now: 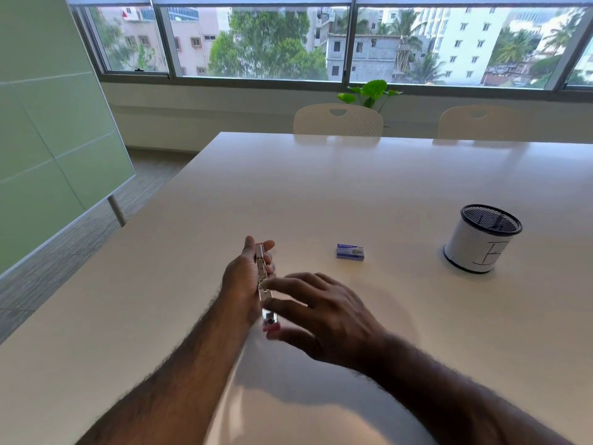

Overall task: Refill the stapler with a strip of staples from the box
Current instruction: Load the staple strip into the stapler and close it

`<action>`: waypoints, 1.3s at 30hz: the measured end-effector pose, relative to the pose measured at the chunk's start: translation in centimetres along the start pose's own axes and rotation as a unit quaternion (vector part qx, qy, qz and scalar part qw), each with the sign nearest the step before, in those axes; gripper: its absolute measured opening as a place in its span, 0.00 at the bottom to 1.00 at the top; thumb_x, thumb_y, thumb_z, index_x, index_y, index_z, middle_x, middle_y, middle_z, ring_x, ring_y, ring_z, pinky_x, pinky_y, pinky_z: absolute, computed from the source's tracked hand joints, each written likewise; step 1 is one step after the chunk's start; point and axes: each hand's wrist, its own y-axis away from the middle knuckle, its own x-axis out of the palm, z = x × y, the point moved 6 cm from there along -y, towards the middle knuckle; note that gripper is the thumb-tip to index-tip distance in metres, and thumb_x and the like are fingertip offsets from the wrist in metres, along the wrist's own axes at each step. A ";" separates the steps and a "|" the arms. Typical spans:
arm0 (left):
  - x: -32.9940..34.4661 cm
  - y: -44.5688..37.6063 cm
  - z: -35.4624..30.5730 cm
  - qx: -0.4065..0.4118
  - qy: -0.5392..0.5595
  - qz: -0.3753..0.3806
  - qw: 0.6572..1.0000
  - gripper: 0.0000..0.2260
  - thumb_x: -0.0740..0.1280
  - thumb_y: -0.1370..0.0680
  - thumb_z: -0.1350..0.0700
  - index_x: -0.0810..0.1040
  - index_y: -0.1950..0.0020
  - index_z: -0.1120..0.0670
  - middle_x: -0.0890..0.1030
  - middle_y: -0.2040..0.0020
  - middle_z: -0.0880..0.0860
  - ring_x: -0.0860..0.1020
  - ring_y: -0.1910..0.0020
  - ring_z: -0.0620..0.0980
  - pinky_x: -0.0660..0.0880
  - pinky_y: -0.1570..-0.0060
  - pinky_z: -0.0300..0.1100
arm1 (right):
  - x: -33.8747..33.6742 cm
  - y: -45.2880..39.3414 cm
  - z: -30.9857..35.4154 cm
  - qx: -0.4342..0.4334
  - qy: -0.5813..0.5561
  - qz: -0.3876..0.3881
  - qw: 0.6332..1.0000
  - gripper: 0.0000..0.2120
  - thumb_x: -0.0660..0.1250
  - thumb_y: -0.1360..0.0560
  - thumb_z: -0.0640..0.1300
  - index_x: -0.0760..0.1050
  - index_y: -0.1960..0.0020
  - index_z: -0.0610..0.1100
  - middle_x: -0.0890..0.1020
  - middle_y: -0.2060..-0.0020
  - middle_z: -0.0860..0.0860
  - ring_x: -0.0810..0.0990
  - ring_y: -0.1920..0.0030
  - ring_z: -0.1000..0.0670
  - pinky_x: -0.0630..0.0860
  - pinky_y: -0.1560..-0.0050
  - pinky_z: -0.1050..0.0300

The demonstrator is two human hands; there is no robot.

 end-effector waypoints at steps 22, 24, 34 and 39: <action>6.3 5.4 2.8 0.170 -0.299 0.212 0.914 0.09 0.68 0.22 0.54 0.79 0.45 0.57 0.85 0.56 0.56 0.82 0.58 0.51 0.77 0.60 0.43 | 2.5 3.7 -8.7 0.493 -0.621 -0.066 0.606 0.23 0.60 0.23 0.58 0.75 0.38 0.41 0.82 0.51 0.43 0.82 0.49 0.46 0.77 0.45 0.50; 6.4 5.4 3.0 0.180 -0.324 0.218 0.903 0.11 0.68 0.22 0.55 0.78 0.41 0.57 0.85 0.50 0.58 0.83 0.53 0.53 0.79 0.53 0.48 | 2.6 4.0 -9.0 0.492 -0.633 -0.053 0.595 0.25 0.60 0.23 0.60 0.76 0.38 0.41 0.83 0.51 0.42 0.82 0.47 0.45 0.78 0.46 0.51; 6.5 5.6 3.2 0.195 -0.327 0.217 0.899 0.10 0.64 0.20 0.56 0.79 0.40 0.58 0.84 0.46 0.60 0.82 0.44 0.58 0.77 0.41 0.56 | 3.2 3.9 -9.3 0.452 -0.651 -0.057 0.607 0.21 0.65 0.29 0.63 0.79 0.50 0.45 0.79 0.59 0.45 0.78 0.55 0.46 0.76 0.51 0.51; 6.6 5.6 3.3 0.212 -0.326 0.220 0.895 0.11 0.64 0.20 0.54 0.80 0.41 0.55 0.86 0.47 0.55 0.83 0.47 0.51 0.79 0.43 0.50 | 3.0 3.8 -9.4 0.444 -0.645 -0.062 0.618 0.24 0.65 0.28 0.62 0.77 0.49 0.41 0.76 0.58 0.43 0.76 0.55 0.43 0.75 0.51 0.49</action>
